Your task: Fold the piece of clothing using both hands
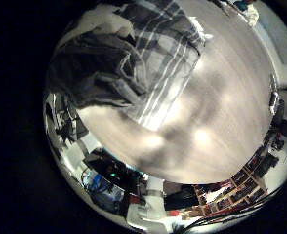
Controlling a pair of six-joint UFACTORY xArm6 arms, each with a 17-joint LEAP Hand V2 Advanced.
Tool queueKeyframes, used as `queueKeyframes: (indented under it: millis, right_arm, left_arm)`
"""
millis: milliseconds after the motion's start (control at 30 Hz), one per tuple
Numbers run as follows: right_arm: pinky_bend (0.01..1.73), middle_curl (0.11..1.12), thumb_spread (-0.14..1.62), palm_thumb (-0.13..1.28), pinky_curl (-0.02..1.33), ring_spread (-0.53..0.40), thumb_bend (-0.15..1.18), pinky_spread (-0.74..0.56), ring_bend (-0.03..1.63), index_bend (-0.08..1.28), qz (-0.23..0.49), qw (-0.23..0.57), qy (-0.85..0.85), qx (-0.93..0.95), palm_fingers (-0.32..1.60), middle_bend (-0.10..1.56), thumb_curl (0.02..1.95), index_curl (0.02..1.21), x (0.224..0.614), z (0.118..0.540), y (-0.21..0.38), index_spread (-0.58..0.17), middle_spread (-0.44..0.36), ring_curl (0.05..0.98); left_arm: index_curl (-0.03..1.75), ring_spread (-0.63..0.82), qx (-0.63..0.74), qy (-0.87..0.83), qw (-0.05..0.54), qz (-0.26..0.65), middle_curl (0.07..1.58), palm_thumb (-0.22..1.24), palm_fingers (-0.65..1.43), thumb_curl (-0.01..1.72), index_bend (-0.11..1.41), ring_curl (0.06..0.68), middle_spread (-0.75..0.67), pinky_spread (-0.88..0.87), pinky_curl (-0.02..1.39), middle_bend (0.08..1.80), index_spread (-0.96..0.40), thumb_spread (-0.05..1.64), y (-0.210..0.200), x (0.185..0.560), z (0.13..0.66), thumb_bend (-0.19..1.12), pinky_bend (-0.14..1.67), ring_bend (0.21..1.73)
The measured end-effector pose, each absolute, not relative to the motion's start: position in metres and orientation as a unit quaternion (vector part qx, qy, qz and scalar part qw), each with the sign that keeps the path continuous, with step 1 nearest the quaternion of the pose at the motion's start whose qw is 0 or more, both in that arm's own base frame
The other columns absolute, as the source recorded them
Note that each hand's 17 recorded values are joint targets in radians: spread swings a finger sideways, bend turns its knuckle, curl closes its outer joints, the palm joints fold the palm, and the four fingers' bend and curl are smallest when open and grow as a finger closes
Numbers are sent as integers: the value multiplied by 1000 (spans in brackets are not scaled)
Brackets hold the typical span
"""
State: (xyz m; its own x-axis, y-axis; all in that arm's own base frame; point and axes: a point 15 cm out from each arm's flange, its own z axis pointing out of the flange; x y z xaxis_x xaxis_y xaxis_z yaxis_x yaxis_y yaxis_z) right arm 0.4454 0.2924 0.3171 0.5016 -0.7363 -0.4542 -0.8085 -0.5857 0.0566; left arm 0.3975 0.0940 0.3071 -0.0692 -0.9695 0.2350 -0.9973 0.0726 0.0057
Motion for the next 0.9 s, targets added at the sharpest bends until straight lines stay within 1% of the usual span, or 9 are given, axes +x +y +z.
queueKeyframes:
  millis: [233, 300, 467, 600, 733, 800, 833, 867, 900]
  right_arm:
    - [728, 342, 1061, 874, 326, -39, -19, 399, 685, 239, 215, 79, 450, -863, 107, 447, 663, 414, 459, 284, 308, -488, -251, 211]
    - [685, 335, 1050, 828, 308, -34, -36, 397, 637, 269, 210, 85, 450, -864, 113, 414, 661, 417, 462, 282, 313, -495, -239, 200]
    - [589, 313, 1049, 696, 276, 36, -39, 393, 512, 349, 188, 88, 453, -867, 71, 291, 637, 427, 470, 280, 315, -504, -134, 178]
    - [569, 303, 1063, 632, 271, 110, -37, 405, 455, 310, 129, 72, 457, -877, 30, 214, 610, 409, 485, 277, 308, -497, -54, 174]
    - [527, 281, 1085, 574, 262, 160, -35, 411, 393, 351, 56, 31, 455, -888, 17, 153, 567, 405, 497, 273, 291, -511, 5, 168]
    - [510, 265, 1097, 558, 258, 176, -30, 414, 364, 411, 17, 14, 450, -893, 34, 135, 550, 414, 504, 274, 286, -512, 22, 166]
    - [492, 255, 1100, 553, 255, 181, -29, 413, 342, 482, 2, 12, 448, -894, 53, 123, 541, 435, 507, 275, 286, -507, 28, 163]
    - [462, 239, 1104, 551, 248, 186, -27, 414, 310, 603, -8, 15, 446, -895, 87, 102, 535, 464, 510, 277, 289, -506, 32, 155]
    - [445, 229, 1107, 551, 246, 190, -24, 415, 291, 681, -12, 18, 444, -896, 99, 101, 528, 487, 511, 278, 293, -498, 35, 154]
  left_arm:
    - [380, 441, 674, -729, 81, 80, 275, 336, 82, 302, 183, 218, 250, 483, 333, 173, -23, 1097, 89, 377, 314, -22, 357, 629]
    - [380, 437, 674, -731, 76, 82, 276, 335, 86, 303, 183, 217, 250, 483, 332, 175, -23, 1097, 89, 373, 319, -22, 357, 627]
    - [380, 432, 676, -728, 76, 81, 277, 331, 87, 304, 182, 217, 249, 482, 331, 174, -23, 1094, 95, 360, 320, -23, 356, 628]
    - [379, 429, 677, -727, 75, 82, 276, 330, 90, 304, 184, 217, 249, 482, 330, 172, -32, 1093, 99, 357, 321, -22, 354, 629]
    - [378, 427, 676, -728, 78, 81, 277, 330, 91, 305, 183, 218, 248, 482, 329, 174, -36, 1093, 97, 354, 319, -22, 353, 628]
    - [377, 427, 676, -728, 77, 82, 278, 330, 91, 305, 183, 218, 248, 482, 329, 173, -36, 1093, 98, 353, 320, -22, 352, 628]
    - [377, 427, 675, -729, 77, 82, 278, 330, 92, 305, 183, 218, 248, 482, 329, 173, -37, 1093, 96, 353, 320, -22, 352, 627]
    - [378, 427, 675, -729, 77, 83, 278, 330, 92, 305, 186, 218, 248, 482, 328, 172, -37, 1093, 96, 353, 320, -22, 351, 627]
    - [378, 427, 676, -729, 77, 83, 278, 330, 92, 305, 186, 216, 248, 482, 328, 173, -37, 1093, 96, 353, 320, -22, 352, 624]
